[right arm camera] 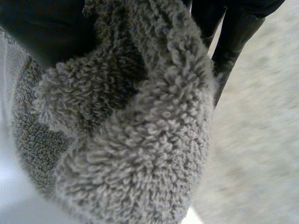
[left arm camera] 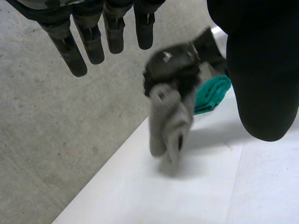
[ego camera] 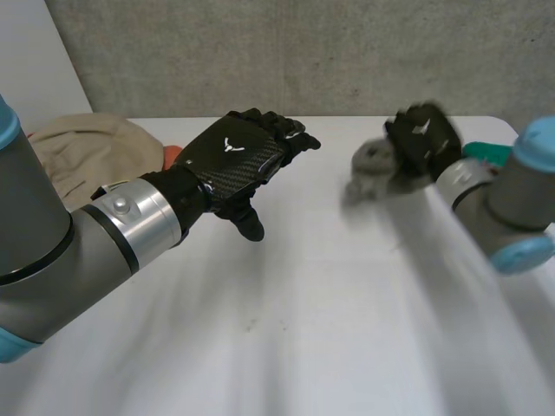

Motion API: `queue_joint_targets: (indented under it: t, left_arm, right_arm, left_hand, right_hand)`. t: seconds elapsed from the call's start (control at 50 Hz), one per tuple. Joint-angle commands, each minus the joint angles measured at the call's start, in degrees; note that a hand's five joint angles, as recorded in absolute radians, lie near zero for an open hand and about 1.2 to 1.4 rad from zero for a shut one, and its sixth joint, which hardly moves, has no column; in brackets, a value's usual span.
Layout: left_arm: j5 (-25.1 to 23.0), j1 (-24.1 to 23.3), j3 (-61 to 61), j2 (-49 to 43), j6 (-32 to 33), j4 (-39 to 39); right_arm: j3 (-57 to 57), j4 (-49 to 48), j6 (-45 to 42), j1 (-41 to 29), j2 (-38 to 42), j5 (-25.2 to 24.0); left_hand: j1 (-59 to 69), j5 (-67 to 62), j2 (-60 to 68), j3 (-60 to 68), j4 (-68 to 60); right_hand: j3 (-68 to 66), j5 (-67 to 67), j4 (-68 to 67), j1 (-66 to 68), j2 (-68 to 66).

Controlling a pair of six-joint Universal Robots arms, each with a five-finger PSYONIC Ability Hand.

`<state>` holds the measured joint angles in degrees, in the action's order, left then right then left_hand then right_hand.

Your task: Fold the laundry.

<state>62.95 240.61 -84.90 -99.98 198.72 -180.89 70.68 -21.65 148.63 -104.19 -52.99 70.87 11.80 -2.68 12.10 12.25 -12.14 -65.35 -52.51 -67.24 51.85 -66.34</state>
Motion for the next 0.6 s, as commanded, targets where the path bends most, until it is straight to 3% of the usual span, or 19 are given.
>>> queue_joint_targets:
  t: [0.02,0.1,0.24,0.34,0.42,0.54,0.6]
  left_arm:
    - [-0.02,-0.05,-0.01,-0.04,0.01,-0.08]
    - [-0.02,-0.05,0.08,-0.04,0.01,0.01]
    - [-0.02,-0.05,0.17,-0.13,0.01,-0.08]
    - [-0.02,-0.05,0.17,-0.65,0.09,-0.43]
    - [-0.02,-0.05,0.17,-1.01,0.09,-0.52]
    - [-0.02,-0.23,0.17,-1.1,0.18,-0.61]
    - [0.07,-0.14,0.08,-1.18,0.18,-0.69]
  right_arm:
    - [-14.5,-4.89,7.01,7.59,1.48,-3.46]
    - [-22.58,-6.3,12.98,13.65,4.99,-5.39]
    - [-26.56,-12.7,14.23,19.37,11.59,-11.8]
    - [-22.88,-24.11,16.5,23.94,16.85,-18.13]
    - [-19.71,-29.49,19.41,26.75,20.98,-19.72]
    - [-13.3,-31.44,19.77,29.57,23.55,-22.35]
    - [-9.34,-32.32,19.5,31.42,23.11,-25.95]
  left_hand:
    - [-0.41,1.29,-0.71,-0.86,0.75]
    - [-0.41,1.29,-0.71,-0.86,0.75]
    - [-0.41,1.29,-0.71,-0.86,0.75]
    - [-0.41,1.29,-0.71,-0.86,0.75]
    - [-0.24,1.12,-0.54,-0.69,0.58]
    - [-0.24,1.12,-0.54,-0.69,0.58]
    - [-0.24,1.12,-0.54,-0.69,0.58]
  right_hand:
    - [-14.65,-17.49,-12.76,28.15,-13.66]
    - [-14.65,-17.49,-12.76,28.15,-13.66]
    - [-14.65,-17.49,-12.76,28.15,-13.66]
    - [-14.65,-17.49,-12.76,28.15,-13.66]
    - [-14.65,-17.49,-12.76,28.15,-13.66]
    - [-14.65,-17.49,-12.76,28.15,-13.66]
    - [-14.65,-17.49,-12.76,28.15,-13.66]
